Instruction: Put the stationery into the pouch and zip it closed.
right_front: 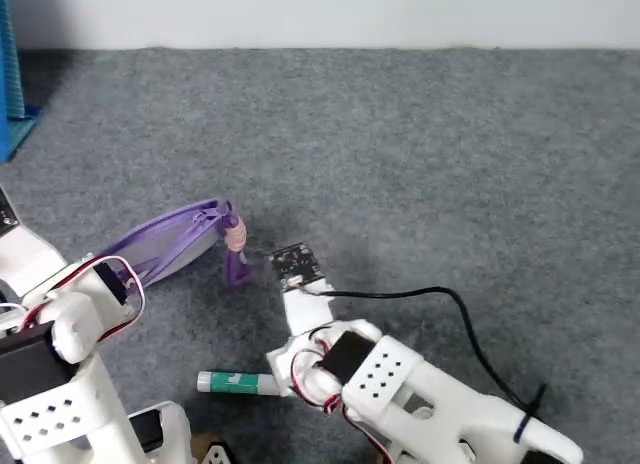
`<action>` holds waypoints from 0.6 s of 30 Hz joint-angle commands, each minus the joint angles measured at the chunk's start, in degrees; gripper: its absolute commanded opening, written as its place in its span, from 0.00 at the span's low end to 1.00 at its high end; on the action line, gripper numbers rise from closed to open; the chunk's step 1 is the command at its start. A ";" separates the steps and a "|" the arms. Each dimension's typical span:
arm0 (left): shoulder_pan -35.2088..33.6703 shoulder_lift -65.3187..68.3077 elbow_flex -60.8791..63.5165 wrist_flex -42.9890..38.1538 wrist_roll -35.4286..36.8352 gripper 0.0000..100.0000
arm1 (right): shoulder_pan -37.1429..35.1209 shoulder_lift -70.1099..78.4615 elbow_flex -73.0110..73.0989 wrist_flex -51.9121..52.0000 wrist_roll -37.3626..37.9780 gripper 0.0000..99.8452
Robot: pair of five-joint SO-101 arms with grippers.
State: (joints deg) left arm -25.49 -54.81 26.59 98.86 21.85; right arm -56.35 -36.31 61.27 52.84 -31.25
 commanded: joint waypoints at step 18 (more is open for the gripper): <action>-0.53 -0.09 -1.98 0.26 -0.53 0.01 | 2.07 0.31 3.25 -10.42 -1.49 0.26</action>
State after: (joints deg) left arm -25.49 -54.81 26.59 98.86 21.85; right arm -55.21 -36.04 64.88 43.60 -32.22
